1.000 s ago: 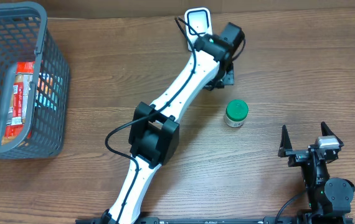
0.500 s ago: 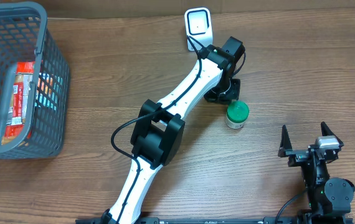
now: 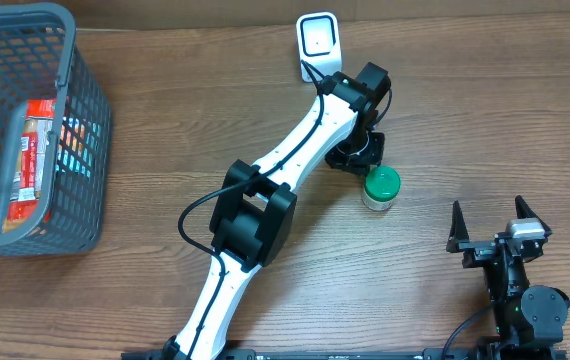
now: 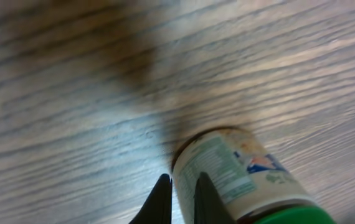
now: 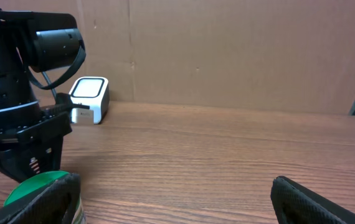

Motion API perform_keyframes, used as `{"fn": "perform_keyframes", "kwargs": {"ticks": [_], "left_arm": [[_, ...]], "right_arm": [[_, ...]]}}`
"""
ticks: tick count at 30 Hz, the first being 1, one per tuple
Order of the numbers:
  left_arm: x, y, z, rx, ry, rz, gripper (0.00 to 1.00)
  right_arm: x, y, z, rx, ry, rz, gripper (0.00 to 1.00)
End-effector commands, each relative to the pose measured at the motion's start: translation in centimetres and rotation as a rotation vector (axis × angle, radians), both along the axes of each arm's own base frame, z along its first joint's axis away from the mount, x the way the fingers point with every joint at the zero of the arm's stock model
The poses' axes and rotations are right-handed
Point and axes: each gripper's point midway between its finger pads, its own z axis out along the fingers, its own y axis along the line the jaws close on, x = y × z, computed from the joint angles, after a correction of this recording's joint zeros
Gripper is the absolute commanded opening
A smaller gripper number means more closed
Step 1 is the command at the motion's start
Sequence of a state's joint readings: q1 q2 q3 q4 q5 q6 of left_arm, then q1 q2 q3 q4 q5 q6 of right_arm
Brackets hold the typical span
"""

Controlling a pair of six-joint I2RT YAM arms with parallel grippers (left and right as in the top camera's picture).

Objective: Scan the item barcode
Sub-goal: 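Move the left gripper back into the basket toward the Kleenex pack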

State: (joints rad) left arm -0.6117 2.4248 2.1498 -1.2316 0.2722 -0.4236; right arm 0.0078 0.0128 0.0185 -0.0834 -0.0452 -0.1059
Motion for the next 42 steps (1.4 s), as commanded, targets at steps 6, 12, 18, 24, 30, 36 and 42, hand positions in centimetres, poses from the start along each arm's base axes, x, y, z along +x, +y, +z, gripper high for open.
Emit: {"fn": "perform_keyframes", "kwargs": {"ticks": [6, 12, 18, 24, 30, 36, 42], "left_arm": [[-1.2, -1.5, -0.1, -0.017, 0.002, -0.061, 0.04], [-1.7, -2.2, -0.1, -0.021, -0.004, -0.087, 0.04], [-1.9, -2.3, 0.0, -0.022, -0.010, -0.113, 0.04], [1.5, -0.4, 4.6, -0.027, -0.109, -0.053, 0.04], [6.6, 5.2, 18.1, -0.007, -0.454, 0.082, 0.04], [8.3, 18.2, 31.4, 0.130, -0.808, 0.367, 0.21], [6.0, 34.4, 38.2, 0.307, -0.955, 0.727, 0.68]], "right_arm": [[0.0, -0.1, -0.2, -0.003, -0.002, -0.002, 1.00], [0.0, -0.1, -0.2, -0.003, -0.002, -0.002, 1.00], [0.0, -0.1, -0.2, -0.003, -0.002, -0.002, 1.00], [0.0, -0.1, -0.2, -0.003, -0.002, -0.002, 1.00], [0.0, -0.1, -0.2, -0.003, -0.002, -0.002, 1.00], [0.0, -0.1, -0.2, -0.003, -0.002, -0.002, 1.00], [0.0, -0.1, -0.2, -0.003, -0.002, -0.002, 1.00]]}}
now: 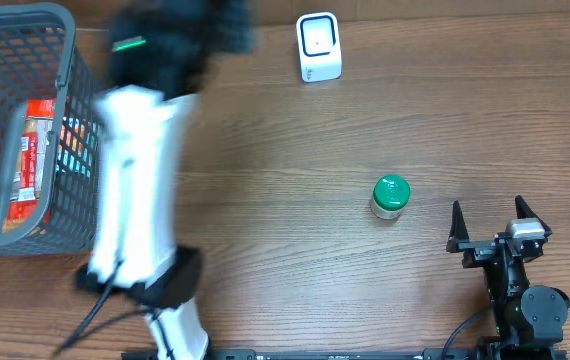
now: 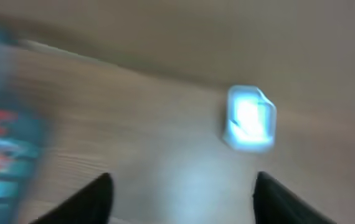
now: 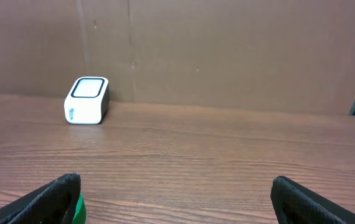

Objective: Scan the item barcode
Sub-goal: 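Move the left gripper back into the basket toward the Kleenex pack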

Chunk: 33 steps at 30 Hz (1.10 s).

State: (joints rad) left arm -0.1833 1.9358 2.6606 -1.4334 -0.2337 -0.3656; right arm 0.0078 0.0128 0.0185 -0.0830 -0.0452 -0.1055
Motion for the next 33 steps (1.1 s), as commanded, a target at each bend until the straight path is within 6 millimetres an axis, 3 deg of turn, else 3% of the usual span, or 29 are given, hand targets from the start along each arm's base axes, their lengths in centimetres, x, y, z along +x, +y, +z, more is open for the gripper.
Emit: {"fn": "perform_keyframes", "kwargs": {"ticks": [1, 3, 9, 15, 23, 26, 29, 33], "left_arm": [[-1.3, 9.2, 1.4, 0.069, -0.026, 0.250, 0.69], [-2.3, 14.0, 1.4, 0.050, -0.024, 0.354, 0.72], [-5.1, 25.0, -1.3, -0.059, 0.038, 0.556, 0.77], [-7.4, 31.9, -5.0, -0.079, 0.130, 0.691, 0.81], [-7.5, 35.7, -11.2, -0.089, 0.304, 0.708, 0.87], [-6.9, 36.4, -13.8, -0.099, 0.361, 0.700, 0.95], [-6.2, 36.8, -16.3, -0.113, 0.415, 0.677, 1.00], [-3.6, 35.2, -19.5, -0.142, 0.461, 0.410, 1.00]], "right_arm": [[0.0, -0.1, -0.2, -0.004, -0.002, -0.002, 1.00], [0.0, -0.1, -0.2, -0.004, -0.002, -0.002, 1.00], [0.0, -0.1, -0.2, -0.004, -0.002, -0.002, 1.00], [0.0, -0.1, -0.2, -0.004, -0.002, -0.002, 1.00], [0.0, -0.1, -0.2, -0.004, -0.002, -0.002, 1.00], [0.0, -0.1, -0.2, -0.004, -0.002, -0.002, 1.00], [0.0, -0.1, -0.2, -0.004, -0.002, -0.002, 1.00], [0.0, -0.1, -0.2, -0.004, -0.002, -0.002, 1.00]]}}
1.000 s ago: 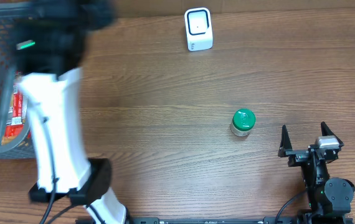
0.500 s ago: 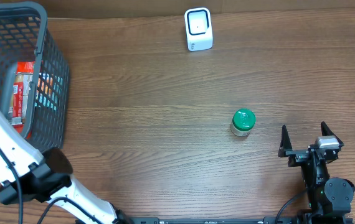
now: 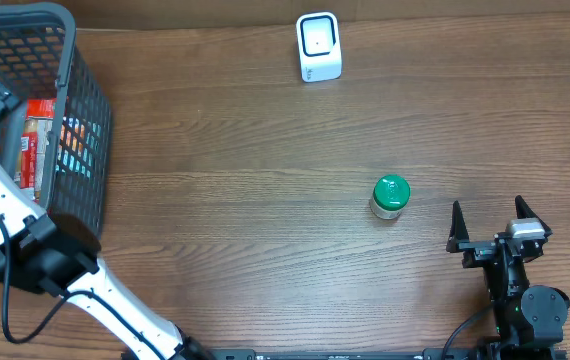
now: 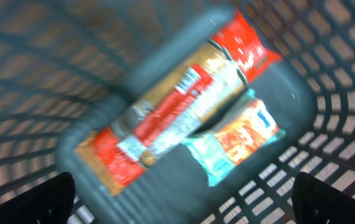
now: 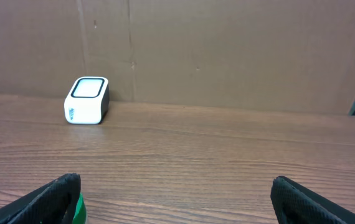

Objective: Scan the item barcode
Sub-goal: 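Move the left gripper back into the basket toward the Kleenex pack, then grasp the orange Kleenex tissue pack with the left gripper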

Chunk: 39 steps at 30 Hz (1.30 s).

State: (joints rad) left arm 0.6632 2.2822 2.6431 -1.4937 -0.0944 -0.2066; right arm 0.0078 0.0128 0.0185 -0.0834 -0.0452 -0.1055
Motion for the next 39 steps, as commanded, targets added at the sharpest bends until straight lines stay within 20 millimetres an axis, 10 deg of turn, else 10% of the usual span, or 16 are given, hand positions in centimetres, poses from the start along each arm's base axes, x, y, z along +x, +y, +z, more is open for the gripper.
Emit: {"fn": "perform_keyframes", "kwargs": {"ticks": [1, 17, 39], "left_arm": [[2.6, -1.8, -2.6, -0.089, -0.017, -0.269, 0.99], [5.0, -1.8, -14.1, -0.231, 0.088, -0.464, 0.90], [6.0, -3.1, -14.8, -0.247, 0.055, -0.610, 0.81]], "right_arm": [[0.0, -0.1, -0.2, -0.004, -0.002, -0.002, 1.00], [0.0, -0.1, -0.2, -0.004, -0.002, -0.002, 1.00], [0.0, -0.1, -0.2, -0.004, -0.002, -0.002, 1.00]]}}
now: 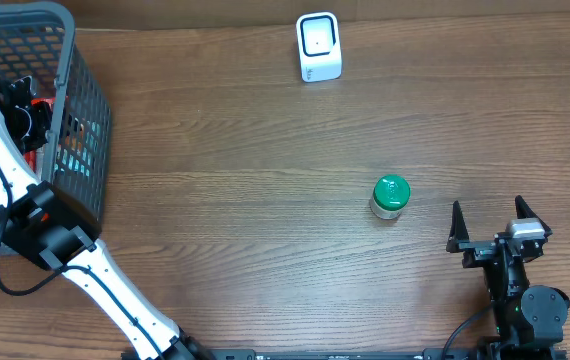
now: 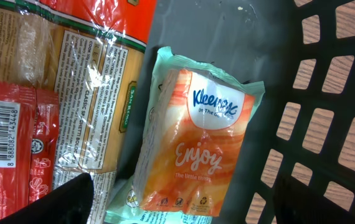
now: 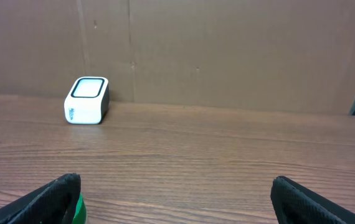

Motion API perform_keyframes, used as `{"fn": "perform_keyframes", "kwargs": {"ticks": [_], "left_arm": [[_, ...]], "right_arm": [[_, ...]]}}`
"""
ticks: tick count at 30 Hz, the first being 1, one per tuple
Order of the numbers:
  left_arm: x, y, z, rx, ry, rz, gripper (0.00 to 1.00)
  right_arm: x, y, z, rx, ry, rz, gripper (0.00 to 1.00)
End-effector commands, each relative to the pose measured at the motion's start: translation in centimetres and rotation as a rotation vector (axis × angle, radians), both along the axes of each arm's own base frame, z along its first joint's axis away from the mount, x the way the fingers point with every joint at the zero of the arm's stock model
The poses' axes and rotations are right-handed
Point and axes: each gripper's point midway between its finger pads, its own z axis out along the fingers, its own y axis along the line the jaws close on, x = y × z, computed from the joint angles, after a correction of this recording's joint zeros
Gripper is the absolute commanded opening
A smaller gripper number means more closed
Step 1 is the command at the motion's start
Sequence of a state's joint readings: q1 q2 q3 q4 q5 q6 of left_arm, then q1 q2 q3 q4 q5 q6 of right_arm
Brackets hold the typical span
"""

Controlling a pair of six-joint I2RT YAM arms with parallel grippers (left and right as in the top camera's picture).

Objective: Scan the item barcode
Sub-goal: 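Grasp the orange Kleenex tissue pack with the left gripper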

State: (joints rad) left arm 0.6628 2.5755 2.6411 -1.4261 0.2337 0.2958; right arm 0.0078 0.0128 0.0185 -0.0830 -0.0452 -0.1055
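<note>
My left gripper (image 2: 184, 202) is open, low inside the grey basket (image 1: 77, 60) and close over an orange Kleenex tissue pack (image 2: 196, 149). A red and gold pasta pack (image 2: 71, 81) with a barcode lies beside the tissues. The overhead view shows the left gripper (image 1: 25, 115) within the basket's wall. The white scanner (image 1: 319, 45) stands at the back of the table, and the right wrist view shows the scanner (image 3: 87, 99) too. A green-lidded jar (image 1: 388, 195) stands upright right of the middle. My right gripper (image 1: 495, 238) is open with nothing in it.
The basket takes up the far left of the wooden table (image 1: 235, 220). A brown cardboard wall (image 3: 227, 50) closes off the back behind the scanner. The jar's green lid (image 3: 75, 208) just shows by the right gripper's left finger.
My left gripper was higher over the basket with both packs in view. It is now lower, close above the tissue pack, and still open. The right arm has not moved.
My left gripper was shut beside the green-lidded jar near the scanner. Then the arm was over the table's left with the gripper open, and the jar stood alone. Then it was above the basket's contents, and now it is down inside the basket.
</note>
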Motion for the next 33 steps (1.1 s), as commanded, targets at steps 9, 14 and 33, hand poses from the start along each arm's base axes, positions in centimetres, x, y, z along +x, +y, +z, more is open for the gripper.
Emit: {"fn": "perform_keyframes", "kwargs": {"ticks": [9, 14, 33], "left_arm": [[0.4, -1.3, -3.8, -0.057, 0.049, -0.043, 0.80], [0.5, -1.6, -6.0, -0.077, 0.079, -0.048, 0.81], [0.1, -0.7, -10.2, -0.059, 0.145, -0.040, 0.81]], "right_arm": [[0.0, -0.1, -0.2, -0.004, -0.002, -0.002, 1.00], [0.0, -0.1, -0.2, -0.004, -0.002, -0.002, 1.00], [0.0, -0.1, -0.2, -0.004, -0.002, -0.002, 1.00]]}}
